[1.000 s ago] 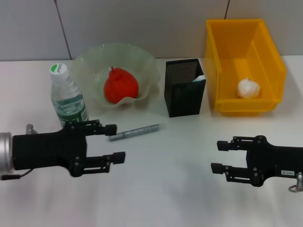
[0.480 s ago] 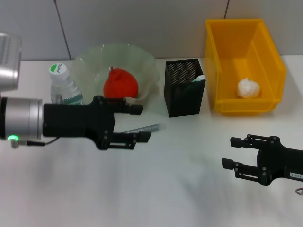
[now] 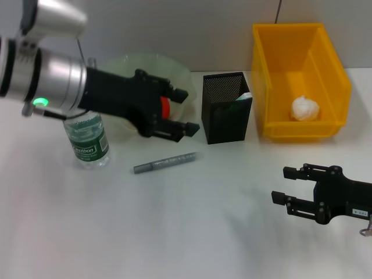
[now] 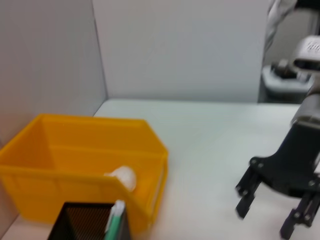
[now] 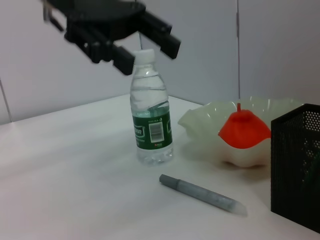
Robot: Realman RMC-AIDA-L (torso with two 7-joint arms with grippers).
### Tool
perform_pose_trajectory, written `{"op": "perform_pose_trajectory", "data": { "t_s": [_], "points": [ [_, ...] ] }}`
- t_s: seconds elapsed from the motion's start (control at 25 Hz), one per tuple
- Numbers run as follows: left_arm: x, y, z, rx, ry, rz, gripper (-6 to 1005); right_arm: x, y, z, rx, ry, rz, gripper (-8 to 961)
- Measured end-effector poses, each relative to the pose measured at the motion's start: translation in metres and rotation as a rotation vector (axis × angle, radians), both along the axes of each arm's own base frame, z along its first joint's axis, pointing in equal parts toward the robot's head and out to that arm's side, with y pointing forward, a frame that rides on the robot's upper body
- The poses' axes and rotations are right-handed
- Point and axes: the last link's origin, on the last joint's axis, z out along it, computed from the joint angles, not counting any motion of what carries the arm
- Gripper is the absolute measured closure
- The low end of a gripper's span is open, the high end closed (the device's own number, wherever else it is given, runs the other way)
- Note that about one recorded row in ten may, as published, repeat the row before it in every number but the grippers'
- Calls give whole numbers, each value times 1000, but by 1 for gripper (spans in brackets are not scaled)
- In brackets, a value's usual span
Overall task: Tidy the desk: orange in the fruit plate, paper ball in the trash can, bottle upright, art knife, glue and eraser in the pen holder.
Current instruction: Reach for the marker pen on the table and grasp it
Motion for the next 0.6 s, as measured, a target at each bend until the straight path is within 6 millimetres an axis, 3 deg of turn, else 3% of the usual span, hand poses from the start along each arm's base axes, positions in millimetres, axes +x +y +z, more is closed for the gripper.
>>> {"op": "perform_pose_trajectory", "data": {
  "t_s": [0.08, 0.24, 0.48, 0.52, 0.6],
  "points": [
    [23, 5, 2, 23, 105, 15, 297, 0, 1, 0, 1, -2, 0, 325],
    [45, 12, -8, 33, 239, 74, 301, -1, 2, 0, 5, -1, 0, 325],
    [48, 14, -12, 37, 270, 90, 306, -1, 3, -1, 6, -5, -5, 325],
    [55, 20, -33, 64, 392, 128, 307, -1, 3, -1, 6, -5, -5, 325],
    [55, 20, -33, 64, 392, 128, 309, -1, 3, -1, 5, -5, -6, 326]
  ]
}}
